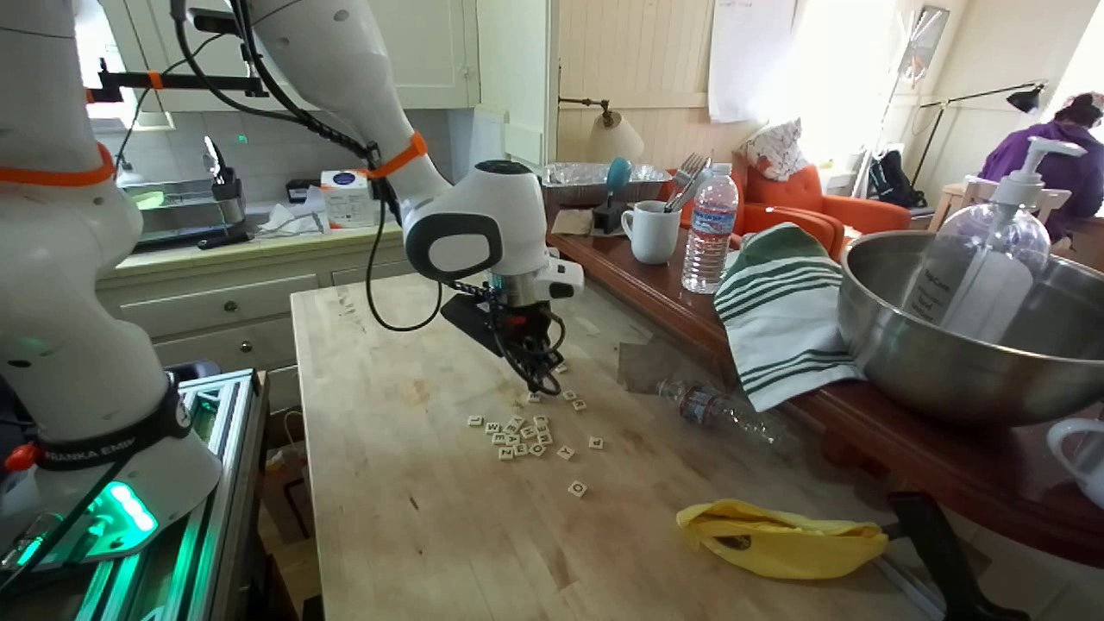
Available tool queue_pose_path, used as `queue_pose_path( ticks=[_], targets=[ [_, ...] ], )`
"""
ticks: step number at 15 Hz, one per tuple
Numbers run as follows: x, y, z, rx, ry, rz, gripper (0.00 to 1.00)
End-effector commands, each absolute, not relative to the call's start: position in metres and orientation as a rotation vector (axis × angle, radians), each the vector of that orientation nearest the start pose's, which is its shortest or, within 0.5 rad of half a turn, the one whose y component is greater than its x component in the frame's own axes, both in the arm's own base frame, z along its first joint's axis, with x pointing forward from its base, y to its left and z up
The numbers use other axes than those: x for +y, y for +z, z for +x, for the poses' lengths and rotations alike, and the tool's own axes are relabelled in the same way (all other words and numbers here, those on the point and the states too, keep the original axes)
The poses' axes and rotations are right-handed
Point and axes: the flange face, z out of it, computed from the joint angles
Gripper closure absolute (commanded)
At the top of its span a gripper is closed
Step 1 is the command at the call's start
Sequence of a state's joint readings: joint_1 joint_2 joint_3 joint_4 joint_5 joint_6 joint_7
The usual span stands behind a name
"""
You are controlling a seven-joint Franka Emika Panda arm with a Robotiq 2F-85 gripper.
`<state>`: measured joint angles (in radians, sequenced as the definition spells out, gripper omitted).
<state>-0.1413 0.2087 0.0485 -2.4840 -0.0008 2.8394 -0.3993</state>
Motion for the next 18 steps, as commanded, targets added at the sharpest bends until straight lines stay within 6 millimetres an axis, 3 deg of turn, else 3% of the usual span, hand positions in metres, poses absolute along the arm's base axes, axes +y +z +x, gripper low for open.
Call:
queue_pose_path(
  ticks=[1, 9, 18],
  targets=[
    [-0.044, 0.219, 0.491, -0.256, -0.207, -3.121, 1.0],
    [-0.051, 0.219, 0.489, 0.016, -0.235, -3.132, 1.0],
    [-0.047, 0.208, 0.498, -0.013, -0.214, -3.136, 1.0]
  ],
)
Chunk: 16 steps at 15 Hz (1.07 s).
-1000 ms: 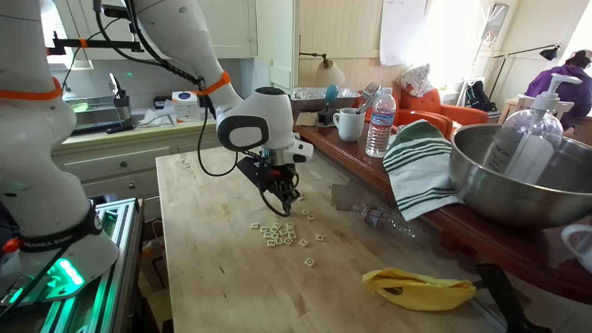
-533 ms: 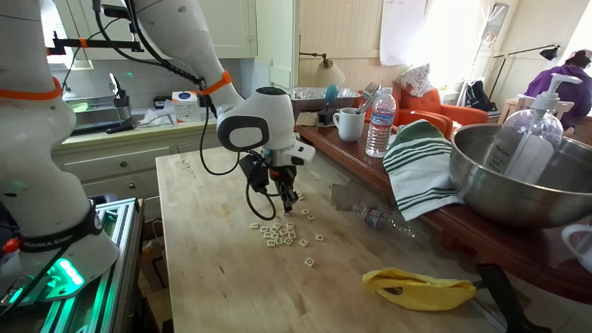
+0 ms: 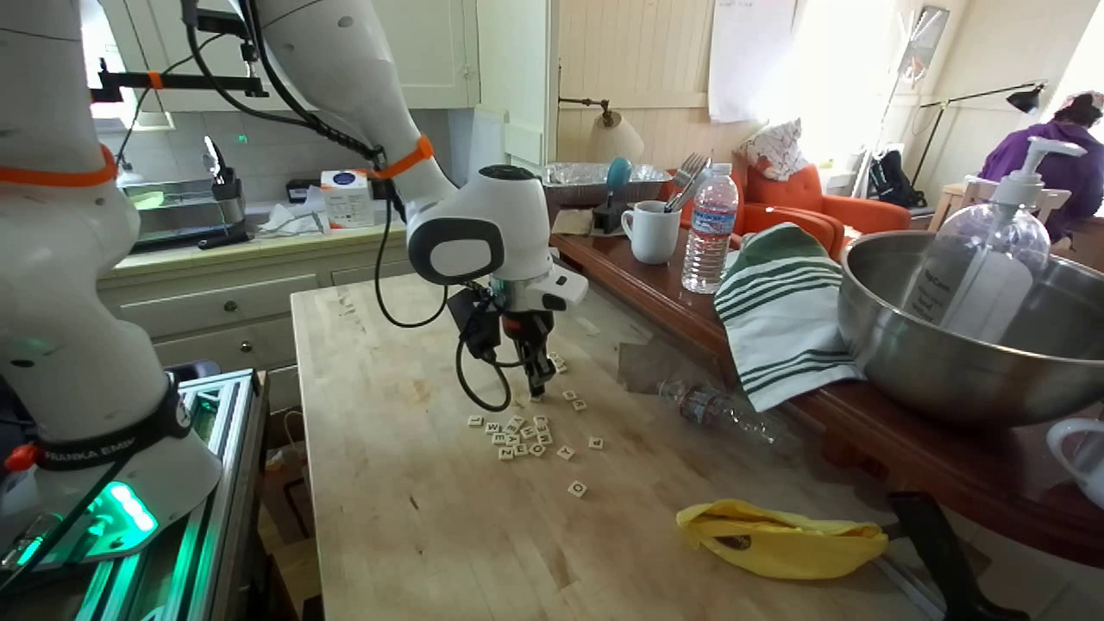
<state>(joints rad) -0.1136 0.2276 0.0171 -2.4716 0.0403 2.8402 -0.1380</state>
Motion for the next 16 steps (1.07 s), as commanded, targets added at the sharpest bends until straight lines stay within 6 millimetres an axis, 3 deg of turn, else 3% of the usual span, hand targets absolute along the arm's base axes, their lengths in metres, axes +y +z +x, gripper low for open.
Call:
queue_pose_path(
  ticks=[1, 16],
  targets=[
    [-0.046, 0.207, 0.499, -0.031, -0.225, -3.141, 1.0],
    [-0.036, 0.205, 0.53, -0.479, -0.295, -3.135, 1.0]
  ],
)
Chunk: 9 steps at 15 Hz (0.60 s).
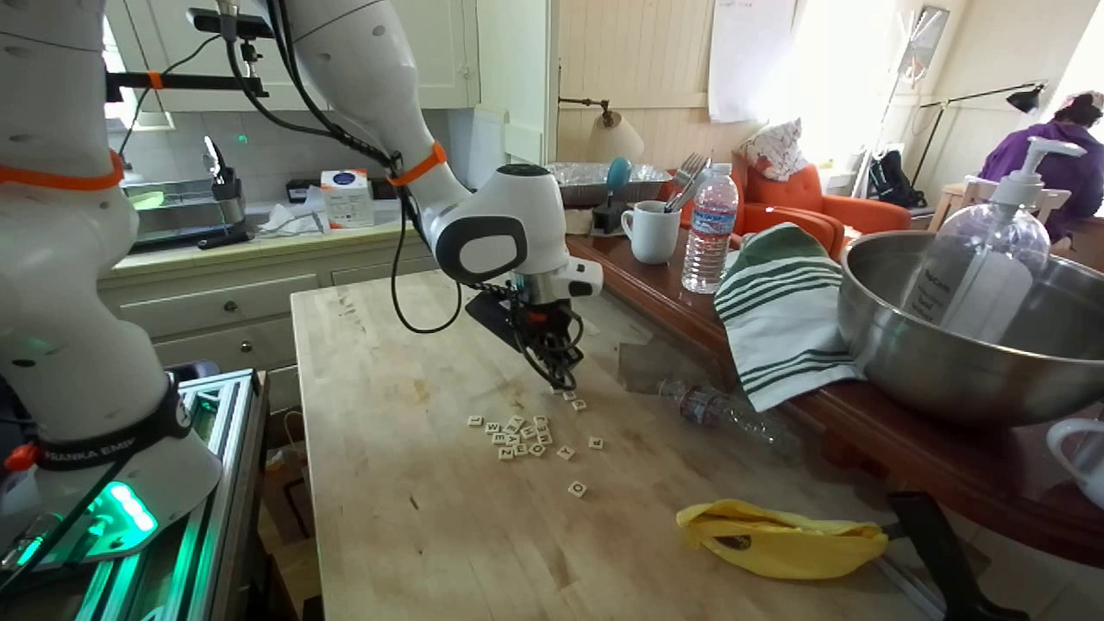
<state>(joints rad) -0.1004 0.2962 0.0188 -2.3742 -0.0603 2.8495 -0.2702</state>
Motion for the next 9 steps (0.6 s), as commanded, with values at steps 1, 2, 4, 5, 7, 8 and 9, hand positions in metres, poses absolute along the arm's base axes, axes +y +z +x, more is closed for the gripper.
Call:
queue_pose_path(
  ticks=[1, 2, 4, 5, 7, 8, 9],
  targets=[
    [-0.0346, 0.2046, 0.5312, -0.505, -0.299, -3.131, 1.0],
    [-0.0329, 0.2045, 0.5323, -0.537, -0.303, -3.124, 1.0],
    [-0.0303, 0.2039, 0.5342, -0.597, -0.306, -3.112, 1.0],
    [-0.0292, 0.2038, 0.5347, -0.618, -0.308, -3.108, 1.0],
    [-0.0274, 0.2038, 0.5355, -0.655, -0.321, -3.099, 1.0],
    [-0.0261, 0.2036, 0.5357, -0.672, -0.33, -3.094, 1.0],
    [-0.0254, 0.2032, 0.536, -0.683, -0.336, -3.09, 1.0]
  ],
)
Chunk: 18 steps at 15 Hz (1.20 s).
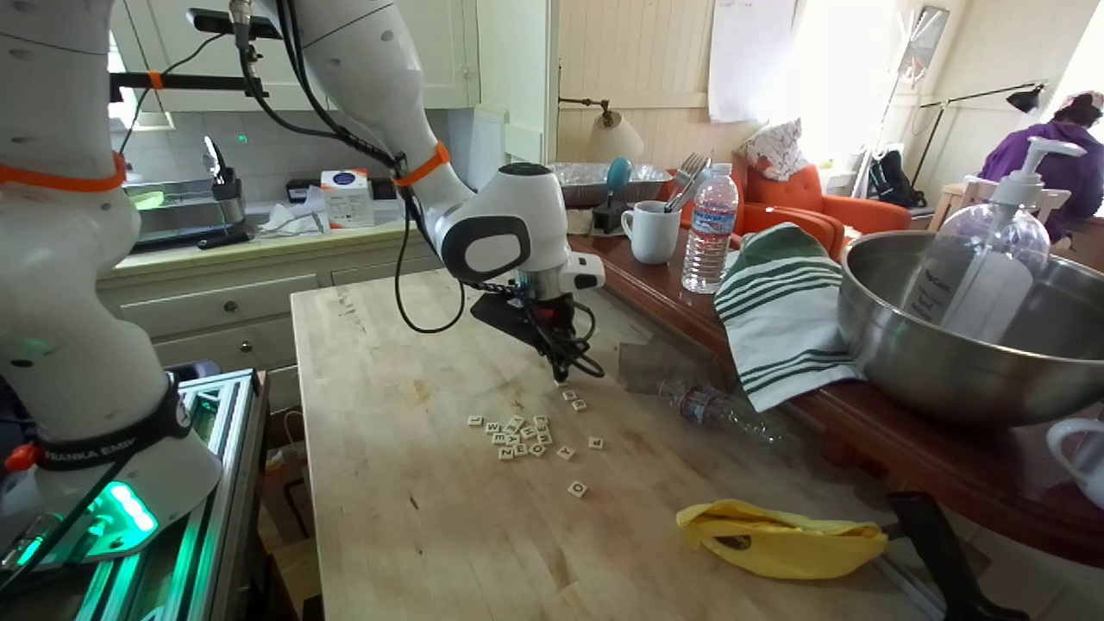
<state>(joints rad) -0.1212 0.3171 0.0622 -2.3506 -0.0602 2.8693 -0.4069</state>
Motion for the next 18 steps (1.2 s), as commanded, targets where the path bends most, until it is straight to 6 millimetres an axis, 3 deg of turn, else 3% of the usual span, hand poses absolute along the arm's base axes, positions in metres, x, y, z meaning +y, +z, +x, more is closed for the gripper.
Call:
queue_pose_path(
  ticks=[1, 8, 18],
  targets=[
    [-0.025, 0.203, 0.536, -0.693, -0.345, -3.086, 1.0],
    [-0.021, 0.202, 0.539, -0.723, -0.374, -3.064, 1.0],
    [-0.016, 0.232, 0.529, -0.756, -0.583, -3.023, 1.0]
  ],
)
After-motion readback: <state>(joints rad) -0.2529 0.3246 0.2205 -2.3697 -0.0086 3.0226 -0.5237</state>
